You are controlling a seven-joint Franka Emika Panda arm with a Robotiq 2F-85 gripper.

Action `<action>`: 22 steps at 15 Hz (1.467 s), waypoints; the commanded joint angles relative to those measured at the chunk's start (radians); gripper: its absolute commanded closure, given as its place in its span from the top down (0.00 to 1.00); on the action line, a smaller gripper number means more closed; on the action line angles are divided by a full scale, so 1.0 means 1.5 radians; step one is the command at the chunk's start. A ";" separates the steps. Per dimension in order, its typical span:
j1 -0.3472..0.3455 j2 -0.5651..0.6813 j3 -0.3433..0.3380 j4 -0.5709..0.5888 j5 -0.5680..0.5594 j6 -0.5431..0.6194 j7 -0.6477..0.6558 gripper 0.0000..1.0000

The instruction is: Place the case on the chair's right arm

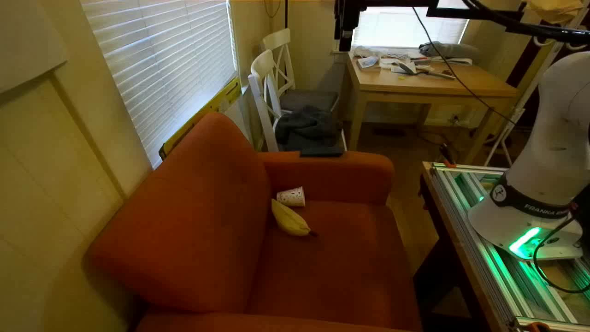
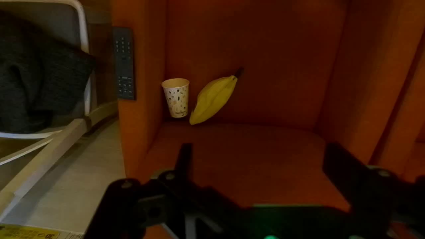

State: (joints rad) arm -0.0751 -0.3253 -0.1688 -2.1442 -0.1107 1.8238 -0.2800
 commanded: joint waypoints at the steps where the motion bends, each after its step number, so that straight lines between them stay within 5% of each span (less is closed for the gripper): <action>1: -0.004 0.001 0.003 0.001 0.001 -0.001 -0.001 1.00; 11: -0.014 0.065 -0.021 -0.053 0.033 0.021 -0.003 1.00; 22: -0.054 0.202 -0.041 -0.187 0.118 0.326 0.009 1.00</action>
State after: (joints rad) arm -0.1308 -0.0833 -0.2248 -2.4058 0.0156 2.1947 -0.2687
